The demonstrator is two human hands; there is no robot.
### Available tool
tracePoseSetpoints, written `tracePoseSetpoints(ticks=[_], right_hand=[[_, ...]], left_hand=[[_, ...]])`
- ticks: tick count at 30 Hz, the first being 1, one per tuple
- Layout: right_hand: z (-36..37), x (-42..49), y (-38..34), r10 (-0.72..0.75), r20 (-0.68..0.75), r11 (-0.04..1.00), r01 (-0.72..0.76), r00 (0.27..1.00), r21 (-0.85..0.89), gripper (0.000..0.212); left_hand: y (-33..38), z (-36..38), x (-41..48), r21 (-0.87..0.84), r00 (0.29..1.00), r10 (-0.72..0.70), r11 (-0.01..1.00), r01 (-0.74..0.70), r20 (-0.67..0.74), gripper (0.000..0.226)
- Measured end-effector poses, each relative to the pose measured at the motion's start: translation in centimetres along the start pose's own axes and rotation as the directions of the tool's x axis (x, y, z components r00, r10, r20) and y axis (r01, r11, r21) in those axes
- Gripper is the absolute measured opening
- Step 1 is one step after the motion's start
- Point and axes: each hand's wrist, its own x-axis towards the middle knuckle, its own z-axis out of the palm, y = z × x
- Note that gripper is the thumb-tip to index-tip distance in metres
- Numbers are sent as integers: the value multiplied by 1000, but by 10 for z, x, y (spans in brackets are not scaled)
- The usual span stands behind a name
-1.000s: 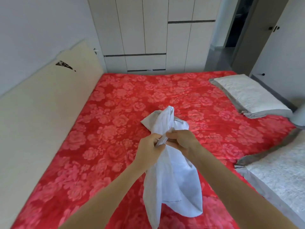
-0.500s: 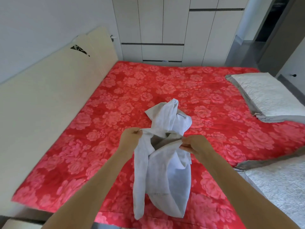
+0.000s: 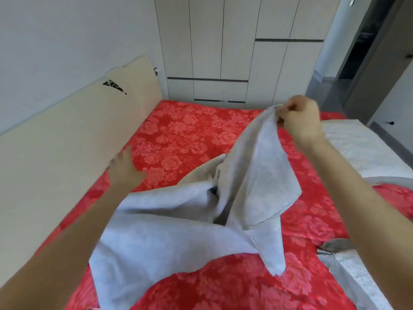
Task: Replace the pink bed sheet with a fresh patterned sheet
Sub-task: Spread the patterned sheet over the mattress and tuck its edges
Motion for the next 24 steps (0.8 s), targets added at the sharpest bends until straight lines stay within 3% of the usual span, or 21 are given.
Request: tracePoseSetpoints(ticks=[1, 2, 4, 7, 8, 9, 10, 12, 14, 16, 19, 21, 24], right_hand=[[19, -5, -20, -71, 69, 997, 71, 995, -10, 19], [37, -13, -42, -124, 151, 992, 125, 981, -3, 26], [61, -19, -65, -198, 274, 980, 190, 941, 54, 32], [74, -25, -73, -231, 272, 970, 201, 934, 135, 31], [73, -28, -67, -227, 265, 967, 186, 937, 171, 25], [70, -34, -57, -203, 283, 964, 140, 937, 228, 14], [68, -43, -40, -144, 344, 969, 61, 928, 240, 21], [68, -73, 3, 8, 511, 992, -71, 860, 104, 83], [91, -107, 43, 174, 545, 985, -152, 820, -85, 115], [123, -122, 75, 275, 347, 959, -229, 897, -167, 107], [148, -116, 110, 293, 18, 908, -272, 956, -318, 49], [136, -109, 134, 306, -61, 843, -300, 950, -447, 28], [89, -86, 145, 319, -132, 834, -344, 939, -432, 14]], left_hand=[[39, 3, 1, -77, 962, 271, 960, -268, 32, 105], [78, 4, -2, -189, 887, 457, 878, -439, 63, 114], [140, -9, -7, -404, 772, 631, 728, -554, 76, 105], [174, -26, -2, -505, 724, 688, 639, -580, 41, 16], [173, -30, 2, -506, 735, 678, 638, -580, 13, 9], [167, -31, 9, -526, 753, 658, 648, -551, 21, 20], [163, -33, 14, -561, 777, 629, 654, -507, 30, 25], [157, -37, 25, -631, 826, 564, 649, -425, 23, 29], [160, -42, 39, -675, 868, 496, 647, -354, 21, 31], [171, -52, 45, -687, 876, 481, 640, -344, 9, 28], [190, -77, 49, -751, 875, 484, 565, -342, -34, 25], [198, -101, 58, -808, 885, 457, 485, -334, -91, 25], [196, -139, 81, -875, 895, 421, 366, -316, -147, 14]])
